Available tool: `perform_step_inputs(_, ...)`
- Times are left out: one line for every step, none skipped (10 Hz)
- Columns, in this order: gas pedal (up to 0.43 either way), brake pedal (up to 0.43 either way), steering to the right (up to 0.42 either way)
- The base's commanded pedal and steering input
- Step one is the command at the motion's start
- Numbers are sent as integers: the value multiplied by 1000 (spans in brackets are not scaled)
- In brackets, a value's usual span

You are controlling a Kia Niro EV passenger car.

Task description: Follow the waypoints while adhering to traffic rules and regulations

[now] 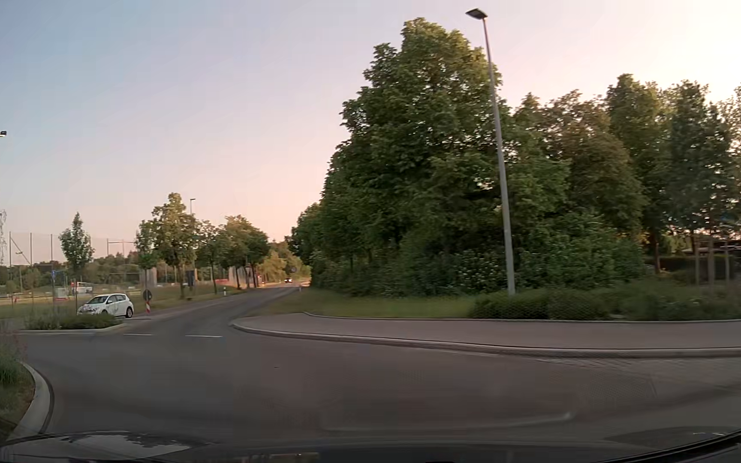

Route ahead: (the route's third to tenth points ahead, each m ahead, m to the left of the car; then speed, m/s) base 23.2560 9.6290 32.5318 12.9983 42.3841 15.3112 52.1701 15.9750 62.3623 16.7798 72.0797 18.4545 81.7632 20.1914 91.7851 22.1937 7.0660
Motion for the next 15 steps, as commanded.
perform_step_inputs(240,12,-296)
perform_step_inputs(240,18,-283)
perform_step_inputs(248,18,-267)
perform_step_inputs(248,18,-248)
perform_step_inputs(248,12,-230)
perform_step_inputs(260,12,-207)
perform_step_inputs(268,18,-188)
perform_step_inputs(280,18,-177)
perform_step_inputs(280,12,-174)
perform_step_inputs(280,18,-167)
perform_step_inputs(280,18,-152)
perform_step_inputs(280,18,-130)
perform_step_inputs(280,12,-100)
perform_step_inputs(280,12,-65)
perform_step_inputs(280,18,-20)
